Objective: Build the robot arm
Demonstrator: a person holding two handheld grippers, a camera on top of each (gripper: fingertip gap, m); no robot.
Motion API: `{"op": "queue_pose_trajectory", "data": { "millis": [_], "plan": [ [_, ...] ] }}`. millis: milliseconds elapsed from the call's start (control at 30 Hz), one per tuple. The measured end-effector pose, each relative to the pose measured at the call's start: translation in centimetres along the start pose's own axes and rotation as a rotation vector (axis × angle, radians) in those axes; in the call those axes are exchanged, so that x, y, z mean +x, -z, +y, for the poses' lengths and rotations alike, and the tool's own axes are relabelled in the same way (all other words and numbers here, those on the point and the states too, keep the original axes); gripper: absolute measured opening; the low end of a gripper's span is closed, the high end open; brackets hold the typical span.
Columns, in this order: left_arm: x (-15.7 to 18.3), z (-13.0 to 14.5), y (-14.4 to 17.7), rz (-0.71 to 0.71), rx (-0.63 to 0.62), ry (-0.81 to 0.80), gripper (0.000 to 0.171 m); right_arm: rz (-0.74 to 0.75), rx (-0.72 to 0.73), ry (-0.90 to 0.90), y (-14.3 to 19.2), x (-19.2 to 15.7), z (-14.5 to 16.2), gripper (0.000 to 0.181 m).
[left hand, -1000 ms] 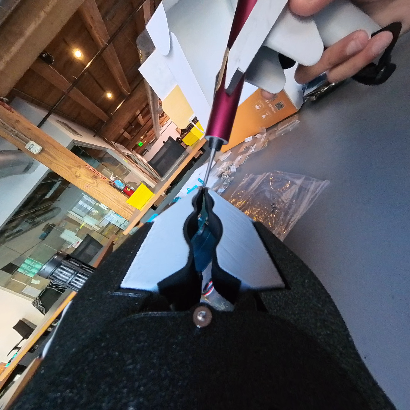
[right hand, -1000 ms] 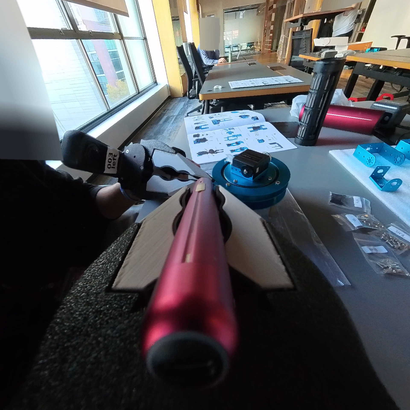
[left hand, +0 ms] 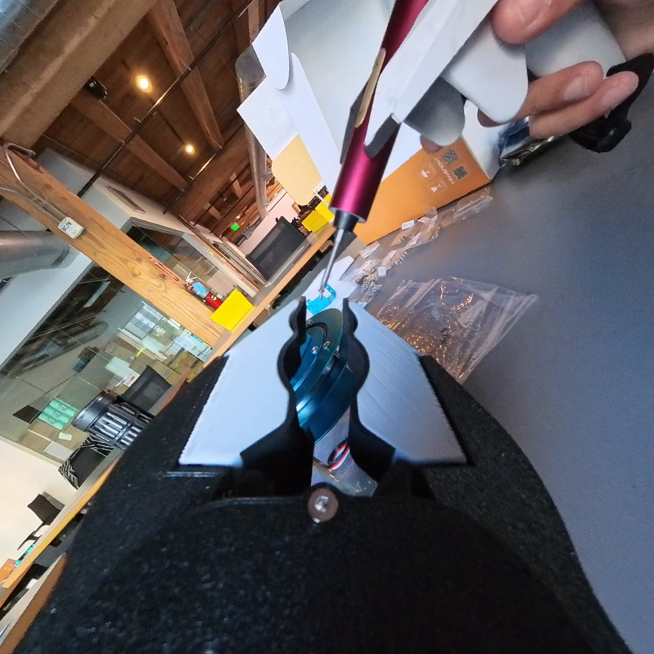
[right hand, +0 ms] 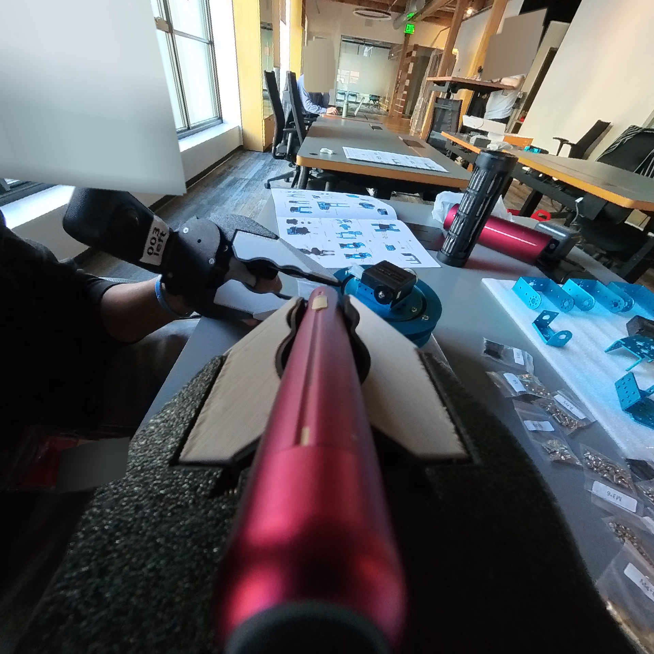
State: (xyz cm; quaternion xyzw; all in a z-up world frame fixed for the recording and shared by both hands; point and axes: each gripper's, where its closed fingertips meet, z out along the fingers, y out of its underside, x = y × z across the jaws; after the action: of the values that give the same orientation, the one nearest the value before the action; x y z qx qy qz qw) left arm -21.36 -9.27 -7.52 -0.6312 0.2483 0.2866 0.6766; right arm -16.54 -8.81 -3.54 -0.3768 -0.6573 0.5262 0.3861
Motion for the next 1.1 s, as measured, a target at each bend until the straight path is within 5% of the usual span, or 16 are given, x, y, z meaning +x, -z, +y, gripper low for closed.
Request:
{"op": "queue_pose_trajectory", "data": {
  "millis": [167,300,533,700,1100],
  "plan": [
    [-0.7,0.8,0.1,-0.02,-0.033,0.019,0.025,0.019,0.012,0.083,0.1,-0.2,-0.3,0.022],
    [-4.1,2.3,1.7,-0.078,-0.041,0.111,0.025,0.123,0.018,0.368,-0.7,-0.3,0.2,0.022],
    [-9.4,6.0,2.0,0.092,-0.046,0.703,0.038,0.266,-0.03,0.957,-2.9,0.1,2.2,0.021],
    [-9.3,6.0,-0.2,0.324,0.02,1.024,0.043,0.296,0.027,1.143,-4.0,-0.6,3.0,0.023],
    [-7.1,4.3,0.3,0.421,0.071,0.979,0.044,0.318,0.071,1.237,-5.0,-0.3,3.4,0.021]
  ]
}}
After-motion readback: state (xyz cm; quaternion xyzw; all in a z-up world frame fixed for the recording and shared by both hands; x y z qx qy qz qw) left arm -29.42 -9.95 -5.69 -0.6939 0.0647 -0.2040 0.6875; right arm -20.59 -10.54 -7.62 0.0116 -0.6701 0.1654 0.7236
